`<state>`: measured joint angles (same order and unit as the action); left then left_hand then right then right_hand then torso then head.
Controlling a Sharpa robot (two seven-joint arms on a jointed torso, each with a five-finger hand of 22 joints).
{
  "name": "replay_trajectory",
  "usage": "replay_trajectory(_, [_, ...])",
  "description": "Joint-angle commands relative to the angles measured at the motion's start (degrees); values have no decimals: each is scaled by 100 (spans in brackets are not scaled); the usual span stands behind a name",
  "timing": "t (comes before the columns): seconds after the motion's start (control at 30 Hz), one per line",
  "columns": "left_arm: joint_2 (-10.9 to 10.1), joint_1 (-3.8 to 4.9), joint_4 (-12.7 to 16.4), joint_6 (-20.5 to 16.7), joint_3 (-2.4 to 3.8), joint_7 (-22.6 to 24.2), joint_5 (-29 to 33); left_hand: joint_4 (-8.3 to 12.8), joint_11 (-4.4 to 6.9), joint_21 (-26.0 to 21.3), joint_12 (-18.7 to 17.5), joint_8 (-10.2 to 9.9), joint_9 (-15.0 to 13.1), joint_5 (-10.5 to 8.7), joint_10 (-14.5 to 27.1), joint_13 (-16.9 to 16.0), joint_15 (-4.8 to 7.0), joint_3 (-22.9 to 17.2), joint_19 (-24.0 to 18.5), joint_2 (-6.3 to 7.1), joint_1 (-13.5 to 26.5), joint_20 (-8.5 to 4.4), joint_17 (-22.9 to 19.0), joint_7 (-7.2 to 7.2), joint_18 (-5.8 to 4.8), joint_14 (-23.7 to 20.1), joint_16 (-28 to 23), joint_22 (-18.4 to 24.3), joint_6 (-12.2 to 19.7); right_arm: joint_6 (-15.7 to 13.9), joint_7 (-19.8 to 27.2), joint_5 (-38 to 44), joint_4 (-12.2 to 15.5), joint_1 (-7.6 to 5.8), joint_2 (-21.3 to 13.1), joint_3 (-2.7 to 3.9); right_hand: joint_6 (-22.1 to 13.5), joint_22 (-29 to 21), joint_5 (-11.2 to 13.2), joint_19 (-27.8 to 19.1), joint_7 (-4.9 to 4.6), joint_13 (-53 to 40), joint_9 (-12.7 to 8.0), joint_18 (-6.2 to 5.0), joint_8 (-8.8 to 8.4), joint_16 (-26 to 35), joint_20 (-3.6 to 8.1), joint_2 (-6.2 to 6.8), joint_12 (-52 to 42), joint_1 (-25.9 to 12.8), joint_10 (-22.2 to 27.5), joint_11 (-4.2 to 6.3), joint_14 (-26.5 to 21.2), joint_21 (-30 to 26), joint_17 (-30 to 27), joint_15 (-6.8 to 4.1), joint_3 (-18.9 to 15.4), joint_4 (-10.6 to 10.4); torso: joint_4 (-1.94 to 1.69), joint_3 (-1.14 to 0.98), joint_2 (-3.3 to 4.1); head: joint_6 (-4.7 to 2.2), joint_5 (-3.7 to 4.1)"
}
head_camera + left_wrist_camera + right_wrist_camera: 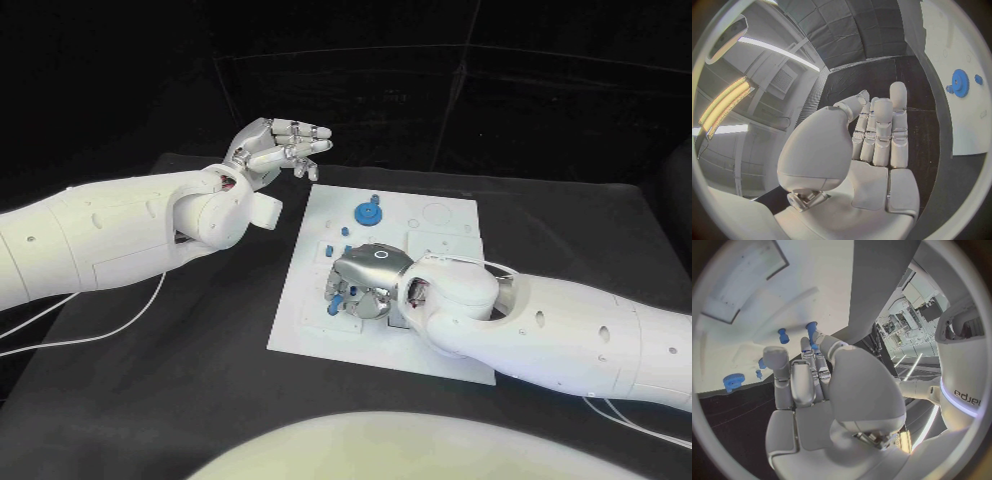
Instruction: Assemble the parts on the task board
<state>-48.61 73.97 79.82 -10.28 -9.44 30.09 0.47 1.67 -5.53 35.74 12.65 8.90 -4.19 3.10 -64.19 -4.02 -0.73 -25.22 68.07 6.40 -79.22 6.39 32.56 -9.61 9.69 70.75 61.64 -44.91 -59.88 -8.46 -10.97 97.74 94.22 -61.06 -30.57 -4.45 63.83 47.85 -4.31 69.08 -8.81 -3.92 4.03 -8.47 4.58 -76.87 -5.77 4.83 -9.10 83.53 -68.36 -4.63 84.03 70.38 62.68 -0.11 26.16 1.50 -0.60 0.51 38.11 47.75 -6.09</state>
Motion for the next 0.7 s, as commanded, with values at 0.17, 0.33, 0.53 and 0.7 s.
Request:
replay_trajectory(0.17, [1,8,13,41,5,26,11,25,-32,-35,-38,-6,9,19,22,2,-14,8,3,-25,-18,14,6,-41,80,-12,-21,8,14,33,-73,111,-11,11,61,-147,-57,-112,18,-129,-23,23,-15,51,-61,8,-17,44,121,-152,55,-22,129,-63,-2,11,50,7,-5,4,1,-16,8])
replay_trajectory(0.33, [2,9,14,43,5,24,11,25,-32,-35,-38,-6,9,19,22,2,-14,8,3,-25,-18,14,6,-41,80,-12,-21,8,14,-40,-39,86,-25,11,82,-171,-163,-147,9,-162,-61,28,-28,47,-100,20,-40,94,196,-224,146,-62,117,-84,-25,41,59,1,1,2,3,-16,1])
replay_trajectory(0.53, [-1,9,15,43,5,19,11,25,-32,-35,-38,-6,9,19,22,2,-14,8,3,-25,-18,14,6,-41,80,-12,-21,8,14,-204,20,15,-56,10,78,-179,-610,-588,-25,-428,-127,43,-50,-30,-120,231,-120,234,449,-381,580,-170,11,-332,-392,139,57,-30,1,2,3,-22,-2])
replay_trajectory(0.7, [-2,9,14,43,5,16,11,25,-32,-35,-38,-6,9,19,22,2,-14,8,3,-25,-18,14,6,-41,80,-12,-21,8,14,-494,67,-19,-46,11,47,-181,-1124,-1147,-22,-726,-129,31,-40,-124,-113,481,-172,320,526,-433,1095,-228,-82,-688,-778,177,-110,-11,-2,-2,3,-27,4])
